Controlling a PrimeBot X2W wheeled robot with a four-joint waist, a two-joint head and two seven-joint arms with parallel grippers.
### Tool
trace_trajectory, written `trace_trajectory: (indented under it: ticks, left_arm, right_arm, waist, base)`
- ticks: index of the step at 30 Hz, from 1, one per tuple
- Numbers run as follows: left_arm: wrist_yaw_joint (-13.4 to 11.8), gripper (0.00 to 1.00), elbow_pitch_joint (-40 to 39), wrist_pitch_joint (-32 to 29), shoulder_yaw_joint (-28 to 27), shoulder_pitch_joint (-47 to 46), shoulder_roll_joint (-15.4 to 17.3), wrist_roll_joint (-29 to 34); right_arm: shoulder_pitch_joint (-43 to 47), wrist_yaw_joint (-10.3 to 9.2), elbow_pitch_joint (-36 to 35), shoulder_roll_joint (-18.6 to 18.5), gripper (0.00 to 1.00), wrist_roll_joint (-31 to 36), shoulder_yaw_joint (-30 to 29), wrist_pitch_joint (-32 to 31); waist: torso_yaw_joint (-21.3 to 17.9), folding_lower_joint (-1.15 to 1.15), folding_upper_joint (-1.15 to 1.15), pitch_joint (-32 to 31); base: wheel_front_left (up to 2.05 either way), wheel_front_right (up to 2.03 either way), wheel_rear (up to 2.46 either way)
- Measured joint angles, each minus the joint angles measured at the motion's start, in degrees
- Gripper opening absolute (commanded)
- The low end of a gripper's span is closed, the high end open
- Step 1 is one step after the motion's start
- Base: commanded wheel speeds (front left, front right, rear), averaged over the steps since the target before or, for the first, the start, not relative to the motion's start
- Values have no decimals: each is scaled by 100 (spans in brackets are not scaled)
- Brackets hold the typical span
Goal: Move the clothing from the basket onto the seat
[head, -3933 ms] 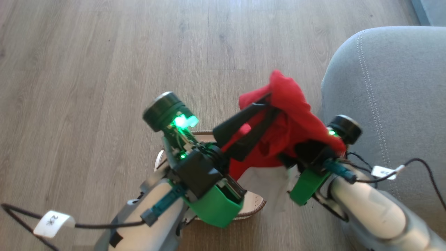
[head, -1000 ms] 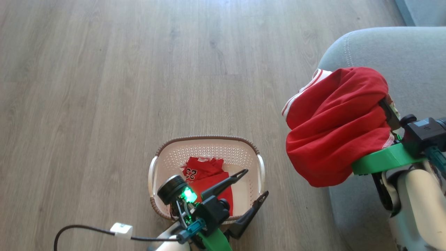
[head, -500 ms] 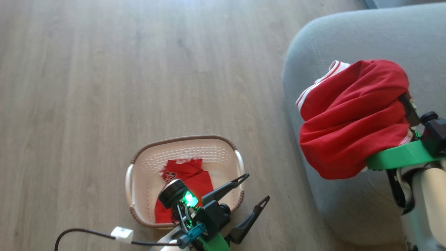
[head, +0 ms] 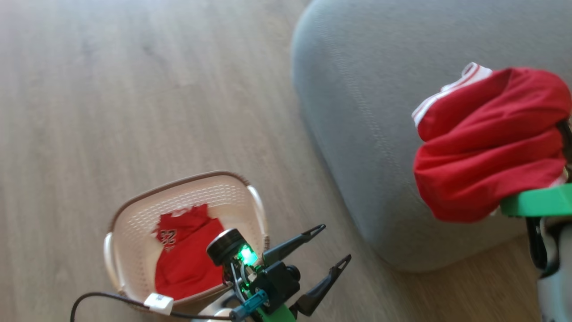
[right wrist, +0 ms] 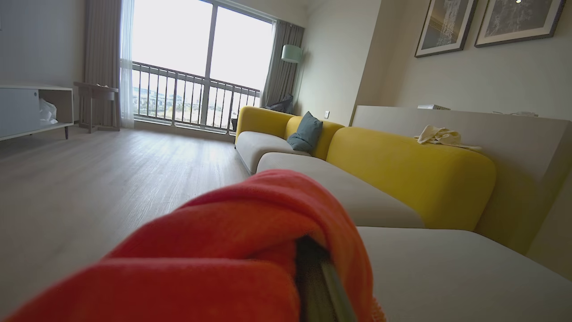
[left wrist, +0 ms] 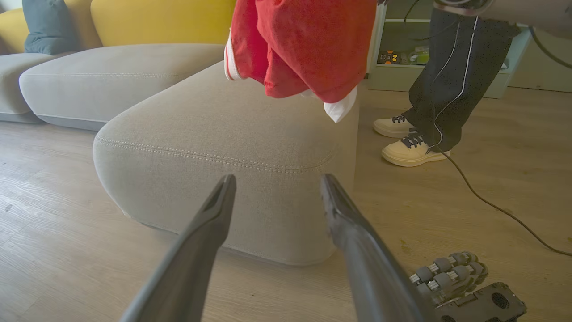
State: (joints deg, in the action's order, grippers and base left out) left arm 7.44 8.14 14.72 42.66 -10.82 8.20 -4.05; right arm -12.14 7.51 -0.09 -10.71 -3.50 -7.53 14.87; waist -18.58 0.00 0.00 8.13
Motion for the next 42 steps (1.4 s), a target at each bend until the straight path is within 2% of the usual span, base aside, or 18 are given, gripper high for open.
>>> trace_trajectory:
  ticks: [12,15,22,29,36,42]
  left_arm:
    - [0,100,-168,0,208,-93,163,60]
    - [0,100,-171,0,289,-108,196,60]
    - [0,100,-171,0,367,-237,296,54]
    - [0,100,-197,0,364,-240,363,55]
    - [0,100,-313,0,544,-634,878,109]
    - [0,100,-485,0,695,-717,1392,111]
  right_arm:
    - [282,0,-62,331,0,-1,-136,0]
    - [330,0,-126,348,0,-1,-244,0]
    - [446,0,-250,509,0,-1,-412,0]
    - [235,0,-250,427,0,38,-622,0]
    - [-941,0,-136,105,0,87,-1190,0]
    - [-1989,0,121,-158,0,142,-1327,0]
  waist:
    - [-1024,0,0,135]
    - [-1178,0,0,199]
    - [-1237,0,0,369]
    - [-1229,0,0,551]
    - [-1108,0,0,1154]
    - [-989,1,0,1782]
  base:
    - [0,0,0]
    - [0,0,0]
    - [0,0,0]
    - [0,0,0]
    - [0,0,0]
    - [0,0,0]
